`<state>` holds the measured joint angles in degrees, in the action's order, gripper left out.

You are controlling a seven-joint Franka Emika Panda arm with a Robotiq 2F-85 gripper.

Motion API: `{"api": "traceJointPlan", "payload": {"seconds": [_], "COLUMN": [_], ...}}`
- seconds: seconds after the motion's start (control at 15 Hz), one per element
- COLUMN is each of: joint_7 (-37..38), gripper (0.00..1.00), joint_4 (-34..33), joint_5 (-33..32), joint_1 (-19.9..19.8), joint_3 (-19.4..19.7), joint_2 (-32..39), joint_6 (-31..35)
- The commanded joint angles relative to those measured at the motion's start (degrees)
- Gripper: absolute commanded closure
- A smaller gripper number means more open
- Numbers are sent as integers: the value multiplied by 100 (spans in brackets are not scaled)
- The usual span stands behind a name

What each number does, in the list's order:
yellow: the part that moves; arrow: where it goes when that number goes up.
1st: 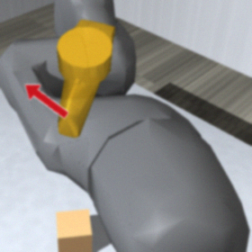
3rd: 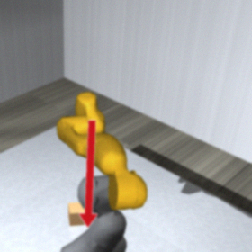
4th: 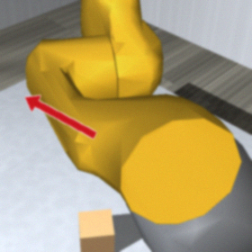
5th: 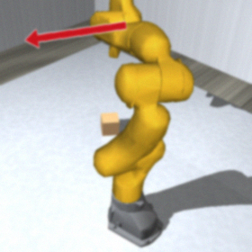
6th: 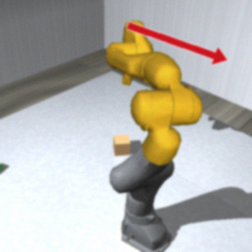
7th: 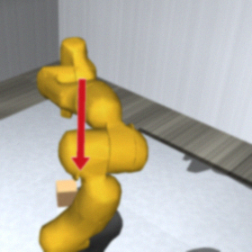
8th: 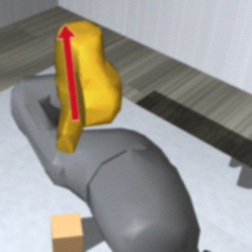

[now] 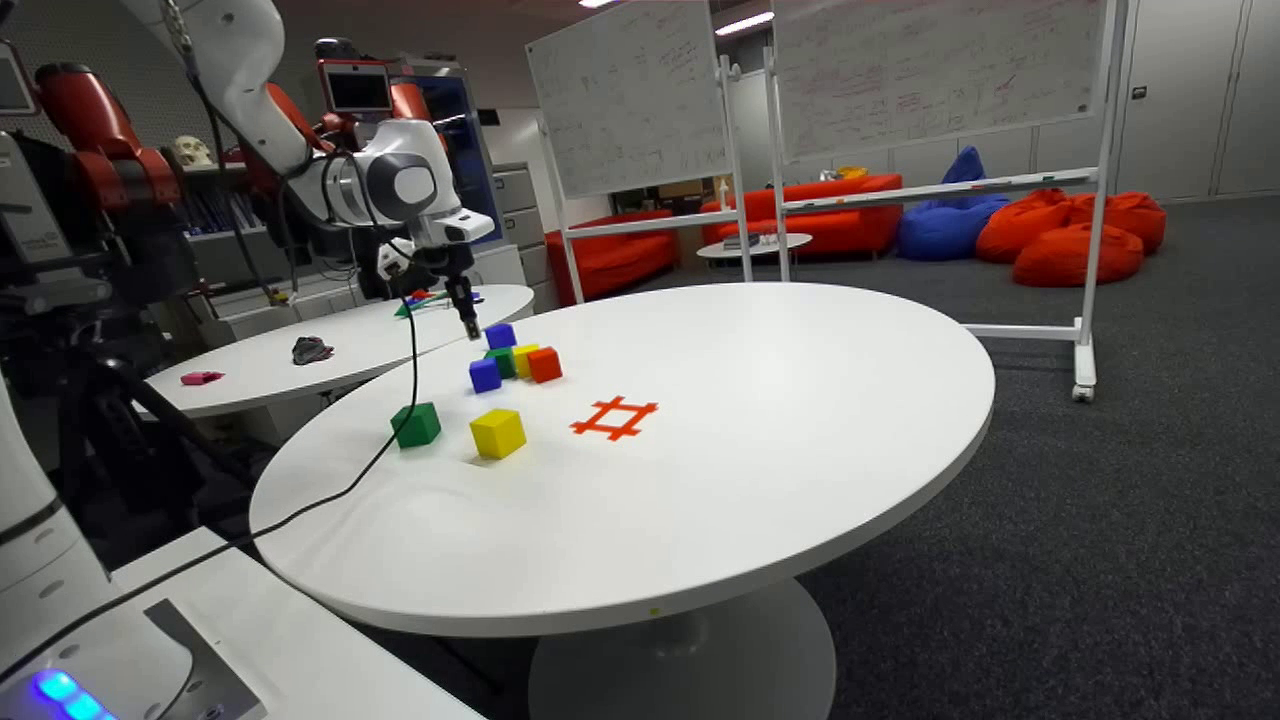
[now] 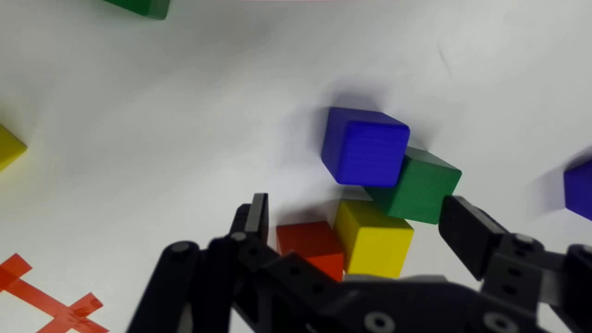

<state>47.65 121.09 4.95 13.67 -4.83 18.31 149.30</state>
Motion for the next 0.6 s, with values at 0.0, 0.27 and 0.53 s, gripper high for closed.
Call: {"api": "traceJointPlan", "payload": {"seconds": [0.0,0.27,0.53], "joint_7": [-42,-40,-40], "gripper": [0,0,0], "joint_4": [55,4,0], "joint_5": [32,31,31], "joint_1": [2,35,37], "joint_3": [35,34,34], "joint_2": [-30,12,15], "joint_6": [-4,-4,-4]}}
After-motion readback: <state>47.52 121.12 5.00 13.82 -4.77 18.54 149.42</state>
